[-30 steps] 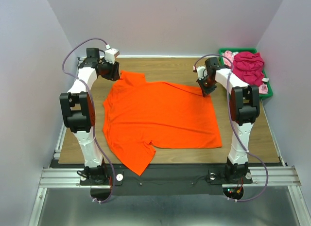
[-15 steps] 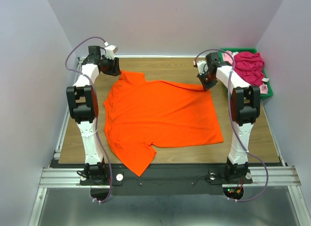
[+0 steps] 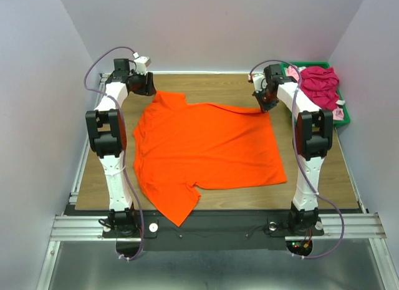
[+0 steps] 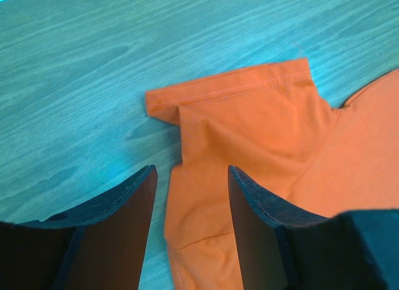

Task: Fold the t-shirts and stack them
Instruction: Flatten the tshirt out

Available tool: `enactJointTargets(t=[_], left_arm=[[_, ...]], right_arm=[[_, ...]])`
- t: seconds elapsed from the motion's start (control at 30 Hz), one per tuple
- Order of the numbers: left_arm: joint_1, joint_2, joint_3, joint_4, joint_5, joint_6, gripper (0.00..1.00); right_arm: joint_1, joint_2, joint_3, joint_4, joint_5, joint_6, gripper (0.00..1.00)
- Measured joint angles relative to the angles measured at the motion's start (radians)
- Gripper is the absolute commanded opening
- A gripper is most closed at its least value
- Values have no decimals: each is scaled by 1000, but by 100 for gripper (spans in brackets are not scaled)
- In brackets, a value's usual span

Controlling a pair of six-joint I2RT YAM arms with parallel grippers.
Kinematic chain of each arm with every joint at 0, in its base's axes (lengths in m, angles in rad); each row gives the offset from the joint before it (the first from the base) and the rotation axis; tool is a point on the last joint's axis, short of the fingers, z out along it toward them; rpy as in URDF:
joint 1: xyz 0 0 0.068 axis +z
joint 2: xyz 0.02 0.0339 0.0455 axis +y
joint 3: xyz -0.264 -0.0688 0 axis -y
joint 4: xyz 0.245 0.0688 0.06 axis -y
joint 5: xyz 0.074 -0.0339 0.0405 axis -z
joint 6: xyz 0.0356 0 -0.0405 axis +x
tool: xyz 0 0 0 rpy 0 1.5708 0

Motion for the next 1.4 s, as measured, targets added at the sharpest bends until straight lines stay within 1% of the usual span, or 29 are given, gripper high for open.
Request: enactJointTargets(t=[0.17, 0.2, 0.37, 0.57, 0.63, 0.9, 1.13, 1.4], left_arm=[[0, 39, 36, 20, 3, -26, 61], [0, 58, 54, 25, 5, -34, 63], [0, 132, 95, 45, 21, -90, 63], [0, 180, 97, 98, 11, -179, 59], [0, 197, 118, 116, 5, -206, 56], [-1, 232, 165, 182, -10, -271, 50], [-5, 275, 212, 192, -64, -282, 47], [-23, 343, 309, 130, -101, -248, 47]], right_arm=[[0, 7, 19, 0, 5, 0, 1], [0, 7, 20, 1, 6, 0, 1], [0, 7, 20, 0, 10, 0, 1], [0, 7, 20, 0, 11, 0, 1], [0, 7, 20, 0, 11, 0, 1], [0, 7, 20, 0, 12, 0, 1], [0, 22, 20, 0, 12, 0, 1], [0, 46, 20, -1, 13, 0, 1]])
